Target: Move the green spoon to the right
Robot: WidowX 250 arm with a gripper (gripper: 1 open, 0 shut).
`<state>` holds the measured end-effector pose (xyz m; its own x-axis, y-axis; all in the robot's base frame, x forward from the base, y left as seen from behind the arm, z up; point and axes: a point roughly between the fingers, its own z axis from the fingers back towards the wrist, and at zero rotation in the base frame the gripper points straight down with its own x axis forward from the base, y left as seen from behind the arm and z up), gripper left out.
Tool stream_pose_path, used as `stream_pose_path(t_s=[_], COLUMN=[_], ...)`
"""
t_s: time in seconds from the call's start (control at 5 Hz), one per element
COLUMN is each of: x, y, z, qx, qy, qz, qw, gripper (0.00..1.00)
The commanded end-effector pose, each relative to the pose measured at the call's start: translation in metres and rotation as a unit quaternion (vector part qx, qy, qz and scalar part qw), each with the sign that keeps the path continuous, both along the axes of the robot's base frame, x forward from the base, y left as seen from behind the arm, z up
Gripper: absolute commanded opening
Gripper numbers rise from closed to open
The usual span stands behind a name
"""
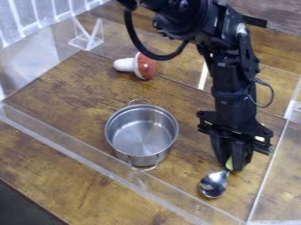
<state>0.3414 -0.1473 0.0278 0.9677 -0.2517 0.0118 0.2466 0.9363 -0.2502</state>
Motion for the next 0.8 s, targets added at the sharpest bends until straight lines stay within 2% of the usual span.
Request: stream_pose_path(t_s=[0.0,0.6], x=[-0.0144,-0.0237], y=[-0.0130,-0.0187], z=[0.0043,0.0045], qx=[0.006,0.012], qy=[0.018,0.042], qz=[-0.029,-0.044], qw=[0.9994,0.9981], gripper=[0.00,0.00])
